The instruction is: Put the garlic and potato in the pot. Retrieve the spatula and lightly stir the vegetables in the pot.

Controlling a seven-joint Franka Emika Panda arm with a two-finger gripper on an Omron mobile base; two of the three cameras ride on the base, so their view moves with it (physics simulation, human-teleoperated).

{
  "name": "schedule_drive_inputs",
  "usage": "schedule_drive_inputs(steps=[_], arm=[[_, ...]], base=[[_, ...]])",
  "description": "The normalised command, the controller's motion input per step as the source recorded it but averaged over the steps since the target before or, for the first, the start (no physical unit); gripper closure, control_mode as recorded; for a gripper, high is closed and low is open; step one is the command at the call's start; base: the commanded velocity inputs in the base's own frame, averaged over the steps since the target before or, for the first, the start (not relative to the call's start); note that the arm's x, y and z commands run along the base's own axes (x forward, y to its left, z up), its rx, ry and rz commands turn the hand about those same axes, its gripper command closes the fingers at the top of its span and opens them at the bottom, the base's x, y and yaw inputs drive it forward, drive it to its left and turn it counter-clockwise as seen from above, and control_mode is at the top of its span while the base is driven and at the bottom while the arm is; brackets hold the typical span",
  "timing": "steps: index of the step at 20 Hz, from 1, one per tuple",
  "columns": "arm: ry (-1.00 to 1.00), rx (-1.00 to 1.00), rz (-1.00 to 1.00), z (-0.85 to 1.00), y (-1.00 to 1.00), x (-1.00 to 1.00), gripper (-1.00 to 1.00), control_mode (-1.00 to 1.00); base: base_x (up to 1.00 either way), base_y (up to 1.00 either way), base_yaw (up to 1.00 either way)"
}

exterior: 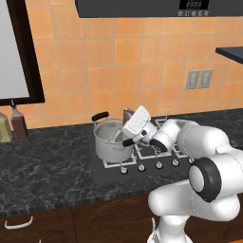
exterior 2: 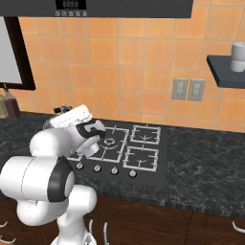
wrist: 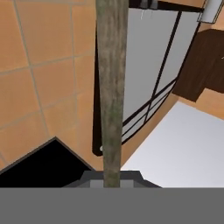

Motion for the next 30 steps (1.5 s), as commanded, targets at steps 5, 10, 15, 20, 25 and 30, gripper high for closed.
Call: schedule_drive_inputs(steps=[5, 10, 15, 20, 25, 30], arm=[[-0.02, 0.00, 0.00, -0.13, 0.00, 0.00, 1.00, -1.00], [-0.02, 0.10, 0.03, 0.34, 0.00, 0.00, 1.00, -1.00], [0.09, 0.08, 0.03, -0.12, 0.04, 0.16, 1.00, -1.00], [0.11, 0.02, 0.05, -0.56, 0.09, 0.08, 1.00, -1.00], [0.10, 0.00, 0.00, -0.57, 0.00, 0.06, 1.00, -1.00], [0.00, 0.00, 0.00, 0.12, 0.00, -0.02, 1.00, -1.00]], base=[[0.00, 0.00, 0.00], [0.00, 0.00, 0.00], [0.00, 0.00, 0.00], [0.00, 0.00, 0.00], [0.00, 0.00, 0.00], [0.00, 0.00, 0.00]])
